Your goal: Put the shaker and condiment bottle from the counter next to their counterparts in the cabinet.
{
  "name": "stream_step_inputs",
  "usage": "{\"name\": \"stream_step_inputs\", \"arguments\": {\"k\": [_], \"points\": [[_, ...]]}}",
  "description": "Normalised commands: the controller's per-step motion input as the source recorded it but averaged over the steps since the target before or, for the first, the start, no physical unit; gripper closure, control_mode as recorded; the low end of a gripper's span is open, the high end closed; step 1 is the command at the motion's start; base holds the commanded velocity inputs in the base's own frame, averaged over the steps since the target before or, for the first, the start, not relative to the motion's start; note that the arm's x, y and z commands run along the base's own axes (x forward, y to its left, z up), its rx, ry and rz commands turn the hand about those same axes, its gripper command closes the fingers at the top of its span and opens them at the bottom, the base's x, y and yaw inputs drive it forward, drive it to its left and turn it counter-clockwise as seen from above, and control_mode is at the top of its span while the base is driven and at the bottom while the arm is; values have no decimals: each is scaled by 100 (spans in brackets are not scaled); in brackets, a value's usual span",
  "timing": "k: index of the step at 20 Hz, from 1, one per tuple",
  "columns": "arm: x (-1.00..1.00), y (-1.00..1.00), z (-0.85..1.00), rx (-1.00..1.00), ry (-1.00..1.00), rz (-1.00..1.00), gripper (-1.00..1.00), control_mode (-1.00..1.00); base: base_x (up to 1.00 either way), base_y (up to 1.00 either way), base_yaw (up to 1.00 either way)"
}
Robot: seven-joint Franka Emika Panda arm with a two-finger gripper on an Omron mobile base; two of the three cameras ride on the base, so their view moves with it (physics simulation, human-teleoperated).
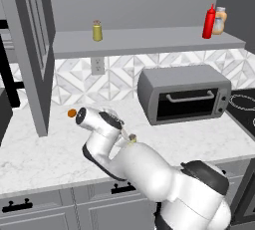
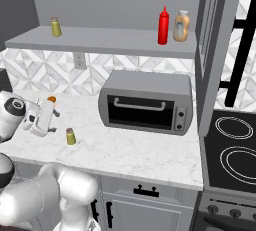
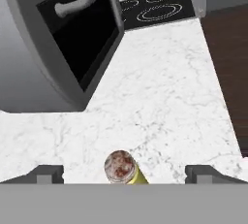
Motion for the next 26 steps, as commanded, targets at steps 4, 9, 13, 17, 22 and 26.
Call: {"name": "stream_step_inputs", "arguments": {"k": [4,9,13,17,22,26], "points": [[26,0,-81,-43,35,-18,-100,-100,0,0,0],[14,0,-8,-3,7,-1,-100,-100,0,0,0],[26,2,-4,-3,0,0,-100,-100,0,0,0],[0,-21,-48,-31,5,3,-100,-100,0,0,0],[0,-3,-3,-4,1,0,-100,-100,0,0,0],[0,-8,0,0,0,0,-100,-100,0,0,0]]}}
